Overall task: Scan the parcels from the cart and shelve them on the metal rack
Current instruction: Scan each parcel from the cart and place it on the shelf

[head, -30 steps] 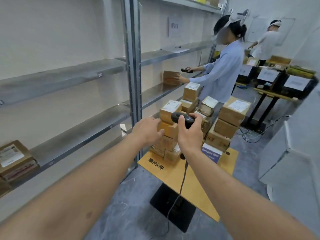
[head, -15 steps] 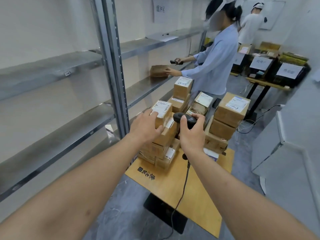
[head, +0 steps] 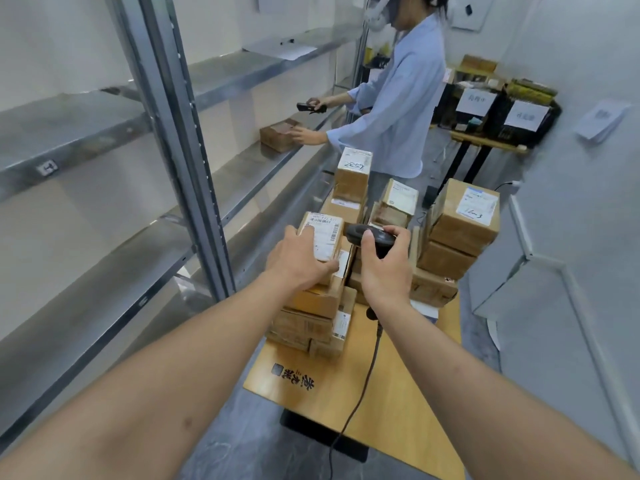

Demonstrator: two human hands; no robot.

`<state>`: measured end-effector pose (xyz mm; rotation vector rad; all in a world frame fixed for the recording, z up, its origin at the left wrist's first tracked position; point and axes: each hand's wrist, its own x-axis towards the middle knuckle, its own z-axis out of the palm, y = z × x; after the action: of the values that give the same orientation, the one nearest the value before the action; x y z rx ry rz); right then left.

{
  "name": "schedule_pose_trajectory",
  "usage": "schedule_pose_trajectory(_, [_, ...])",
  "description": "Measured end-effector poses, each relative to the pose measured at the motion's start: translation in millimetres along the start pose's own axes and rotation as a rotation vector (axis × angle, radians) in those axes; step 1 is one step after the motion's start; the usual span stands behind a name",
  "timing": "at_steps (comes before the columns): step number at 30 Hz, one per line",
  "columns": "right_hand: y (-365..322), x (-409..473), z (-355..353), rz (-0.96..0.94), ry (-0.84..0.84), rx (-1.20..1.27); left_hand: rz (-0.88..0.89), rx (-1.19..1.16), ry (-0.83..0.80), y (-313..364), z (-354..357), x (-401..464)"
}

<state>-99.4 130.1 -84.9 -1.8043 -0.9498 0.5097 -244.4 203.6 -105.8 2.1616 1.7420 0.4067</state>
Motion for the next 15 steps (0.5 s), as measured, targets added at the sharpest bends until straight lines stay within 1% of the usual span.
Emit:
schedule_pose_trajectory(3, [-1, 9, 2, 0.006, 0.017, 0.001, 0.037, -0.036, -0.01, -3, -1, 10])
schedule_pose_trajectory(6, [-5, 15, 2, -0.007, 0.001, 0.008, 0.074, -0.055, -0.003, -6, -7, 15])
schedule_pose_trajectory(11, [-13, 16, -5, -0.083, -0.082, 0.025, 0.129, -0.031, 0.039, -8, -27, 12])
schedule_pose_trajectory(15, [-20, 15, -16, -0.194, -0.164, -0.002, 0.167, -0.023, 0.063, -12, -46, 2])
